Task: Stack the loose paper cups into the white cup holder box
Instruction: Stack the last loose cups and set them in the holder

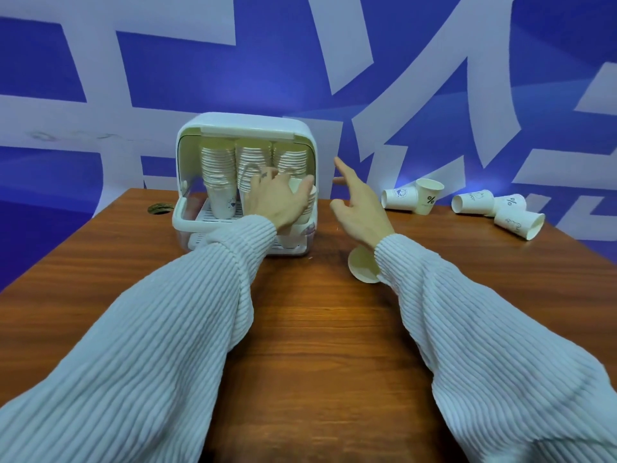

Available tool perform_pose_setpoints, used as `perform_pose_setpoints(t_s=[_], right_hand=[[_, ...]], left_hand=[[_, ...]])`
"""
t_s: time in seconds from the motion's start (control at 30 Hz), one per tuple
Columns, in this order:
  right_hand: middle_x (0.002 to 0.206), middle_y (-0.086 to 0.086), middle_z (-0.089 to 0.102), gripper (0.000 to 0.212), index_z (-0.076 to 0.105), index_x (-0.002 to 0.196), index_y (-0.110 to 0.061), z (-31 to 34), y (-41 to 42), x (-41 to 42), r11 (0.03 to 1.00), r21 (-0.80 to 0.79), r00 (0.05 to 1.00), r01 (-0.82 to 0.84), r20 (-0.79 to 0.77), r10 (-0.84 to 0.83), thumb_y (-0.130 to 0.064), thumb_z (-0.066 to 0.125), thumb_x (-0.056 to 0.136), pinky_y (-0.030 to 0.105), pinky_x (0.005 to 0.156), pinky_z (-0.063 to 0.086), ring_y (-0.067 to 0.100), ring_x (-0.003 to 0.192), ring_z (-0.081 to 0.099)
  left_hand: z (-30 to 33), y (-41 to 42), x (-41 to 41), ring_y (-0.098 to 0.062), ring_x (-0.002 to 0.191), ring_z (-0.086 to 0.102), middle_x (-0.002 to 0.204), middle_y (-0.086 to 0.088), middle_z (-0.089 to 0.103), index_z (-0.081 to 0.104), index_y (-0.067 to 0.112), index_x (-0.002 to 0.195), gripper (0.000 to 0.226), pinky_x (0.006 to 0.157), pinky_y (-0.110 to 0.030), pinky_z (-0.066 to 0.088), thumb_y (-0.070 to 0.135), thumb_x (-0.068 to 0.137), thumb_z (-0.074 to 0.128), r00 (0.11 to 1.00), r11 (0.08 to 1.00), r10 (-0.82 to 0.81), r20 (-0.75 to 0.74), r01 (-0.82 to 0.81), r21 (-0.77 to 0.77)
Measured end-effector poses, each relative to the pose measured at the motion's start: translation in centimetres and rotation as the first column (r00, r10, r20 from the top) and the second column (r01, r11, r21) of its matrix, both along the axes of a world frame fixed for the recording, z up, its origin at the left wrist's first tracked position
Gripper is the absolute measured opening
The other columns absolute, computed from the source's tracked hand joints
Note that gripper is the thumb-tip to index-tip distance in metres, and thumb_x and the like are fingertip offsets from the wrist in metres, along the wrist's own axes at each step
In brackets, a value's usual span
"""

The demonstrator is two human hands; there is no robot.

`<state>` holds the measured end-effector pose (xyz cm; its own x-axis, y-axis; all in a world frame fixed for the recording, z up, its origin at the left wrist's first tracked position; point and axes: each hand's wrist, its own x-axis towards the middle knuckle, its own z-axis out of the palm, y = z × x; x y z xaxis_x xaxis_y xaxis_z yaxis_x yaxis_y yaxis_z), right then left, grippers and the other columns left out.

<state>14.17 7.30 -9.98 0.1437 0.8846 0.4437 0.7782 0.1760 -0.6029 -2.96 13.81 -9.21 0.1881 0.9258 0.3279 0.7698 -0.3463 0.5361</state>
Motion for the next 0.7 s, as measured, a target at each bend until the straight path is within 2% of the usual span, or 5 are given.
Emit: perform_pose_setpoints(t_s=[0.17,0.27,0.4,0.53,0.7], right_hand=[[0.141,-0.005,0.055,0.065,0.034,0.157,-0.033,-0.7,-0.6,1.3,0.993,-0.005,0.993,0.118,-0.021,-0.118,-0.018,0.054,0.097,0.034,0.095,0.048,0.012,0.101,0.059],[0.146,-0.005,0.055,0.048,0.054,0.145,-0.034,-1.4,-1.3,3.1,0.99,-0.123,0.997,0.068,-0.026,-0.072,-0.038,0.058,0.097,0.038,0.112,0.042,0.013,0.13,0.053],[0.146,-0.015,0.052,0.05,0.059,0.141,-0.037,-2.1,-3.4,4.2,0.911,-0.398,0.983,-0.112,0.092,0.161,-0.053,0.066,0.094,0.033,0.113,0.036,0.007,0.131,0.047],[0.138,-0.009,0.063,0.036,0.065,0.132,-0.038,-3.1,-2.8,4.6,0.967,-0.223,0.958,0.125,0.28,-0.059,-0.033,0.054,0.098,0.044,0.106,0.048,0.017,0.126,0.058],[0.097,-0.01,0.076,0.031,0.076,0.105,-0.028,-3.2,-3.1,5.8,0.978,-0.075,0.948,0.194,-0.243,-0.206,-0.034,0.048,0.094,0.047,0.089,0.057,0.018,0.096,0.069]], left_hand=[[0.0,-0.4,0.0,-0.035,0.15,0.026,0.163,-0.008,0.037,0.041,0.015,0.153,0.056,0.116,-0.051,0.026,0.044,0.106,0.028,0.995,0.993,-0.025,-0.098,0.013,-0.118],[0.2,0.0,-0.1,-0.033,0.154,0.021,0.167,-0.01,0.029,0.038,0.013,0.155,0.071,0.12,-0.052,0.02,0.056,0.1,0.023,0.988,0.992,-0.036,-0.151,0.018,-0.122],[-1.4,-1.6,0.4,-0.033,0.148,0.031,0.158,-0.01,0.043,0.052,0.013,0.147,0.056,0.12,-0.052,0.029,0.044,0.101,0.042,0.998,0.955,0.012,0.063,-0.03,0.296],[-2.7,-5.3,3.0,-0.03,0.121,0.053,0.128,-0.012,0.062,0.063,0.006,0.127,0.045,0.106,-0.043,0.042,0.013,0.084,0.052,0.931,0.817,-0.308,0.194,0.155,0.556],[-6.2,-8.2,6.9,-0.023,0.15,0.029,0.161,-0.005,0.034,0.025,0.019,0.161,0.093,0.124,-0.047,0.028,0.026,0.077,0.066,0.854,0.847,-0.511,0.095,0.481,0.227]])
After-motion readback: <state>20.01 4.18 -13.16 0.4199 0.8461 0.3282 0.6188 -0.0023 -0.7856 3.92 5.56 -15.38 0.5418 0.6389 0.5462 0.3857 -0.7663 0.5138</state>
